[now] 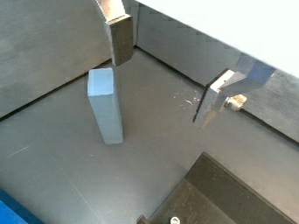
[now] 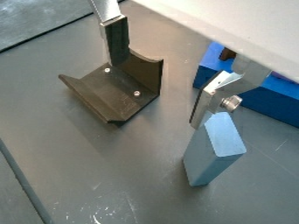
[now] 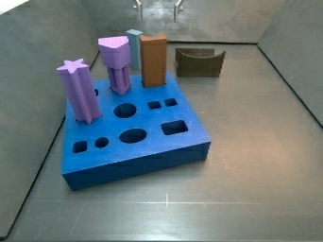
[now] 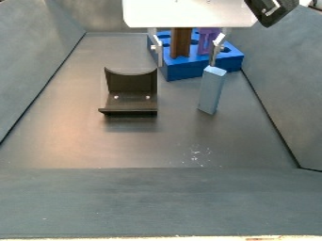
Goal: Pick up the rectangle object. Move up. Move to above the board. Insert the rectangle object.
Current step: Pick up the rectangle object.
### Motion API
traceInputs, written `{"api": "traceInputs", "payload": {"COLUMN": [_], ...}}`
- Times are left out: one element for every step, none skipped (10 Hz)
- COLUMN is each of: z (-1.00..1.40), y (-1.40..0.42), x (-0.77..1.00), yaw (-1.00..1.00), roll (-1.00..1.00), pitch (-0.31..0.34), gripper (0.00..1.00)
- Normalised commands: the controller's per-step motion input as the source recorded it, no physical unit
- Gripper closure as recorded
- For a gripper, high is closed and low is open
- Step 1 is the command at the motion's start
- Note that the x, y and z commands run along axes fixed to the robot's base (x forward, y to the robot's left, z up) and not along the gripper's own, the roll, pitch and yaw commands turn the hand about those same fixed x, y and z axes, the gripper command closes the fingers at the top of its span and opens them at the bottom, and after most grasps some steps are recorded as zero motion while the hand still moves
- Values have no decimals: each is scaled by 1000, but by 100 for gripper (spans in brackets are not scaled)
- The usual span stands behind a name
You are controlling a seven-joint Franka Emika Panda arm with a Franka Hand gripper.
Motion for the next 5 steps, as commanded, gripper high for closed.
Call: {"api": "traceInputs", "payload": {"z": [0,471,60,9,0], "y": [0,-103,-29,-6,0], "x": [-69,0,-54,-34,-57], "yaw": [0,191,1000,1000,257], "roll": [0,454,0,0,-20], "pitch": [-11,0,-34,-114,-9], "gripper": [0,0,0,0,0]}}
